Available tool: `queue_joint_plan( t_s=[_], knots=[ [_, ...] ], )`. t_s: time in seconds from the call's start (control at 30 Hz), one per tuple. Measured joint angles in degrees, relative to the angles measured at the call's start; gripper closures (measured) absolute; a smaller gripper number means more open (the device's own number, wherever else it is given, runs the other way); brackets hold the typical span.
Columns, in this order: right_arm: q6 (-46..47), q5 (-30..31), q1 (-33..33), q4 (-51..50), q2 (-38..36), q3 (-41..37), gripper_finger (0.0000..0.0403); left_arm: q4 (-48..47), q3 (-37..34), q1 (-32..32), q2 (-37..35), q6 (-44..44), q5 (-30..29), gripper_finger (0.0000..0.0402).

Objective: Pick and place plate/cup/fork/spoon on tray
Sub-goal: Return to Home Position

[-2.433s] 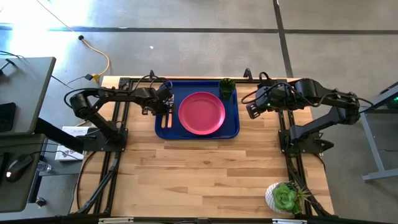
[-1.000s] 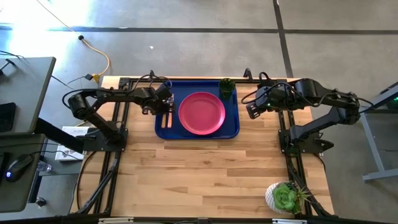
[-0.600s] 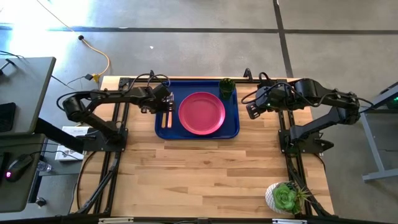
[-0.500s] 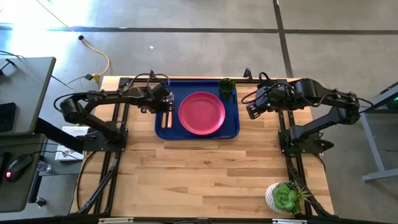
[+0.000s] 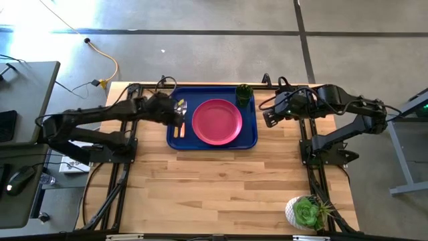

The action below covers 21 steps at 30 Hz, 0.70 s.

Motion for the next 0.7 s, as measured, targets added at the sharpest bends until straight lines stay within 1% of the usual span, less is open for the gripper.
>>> queue_joint_plan(
  t_s=[0.13, 0.27, 0.47, 0.7],
  knots=[
    [0.1, 0.0, 0.0, 1.0, 0.0, 0.0, 0.0289, 2.6, 0.0, -5.1, -5.2, 4.7, 0.0, 0.0298],
    [0.2, -0.1, 0.1, 3.1, 0.0, 0.0, 0.0289, 5.6, 0.0, -10.2, -8.8, 10.4, 0.0, 0.0298],
    [0.2, 0.0, 1.7, 6.6, 1.0, 0.0, 0.0289, 9.0, 0.0, -16.4, -11.8, 17.7, -1.7, 0.0298],
    [2.0, 0.0, 4.0, 6.9, 4.2, 0.0, 0.0289, 12.4, -0.1, -21.0, -14.4, 25.0, -2.4, 0.0298]
  ],
)
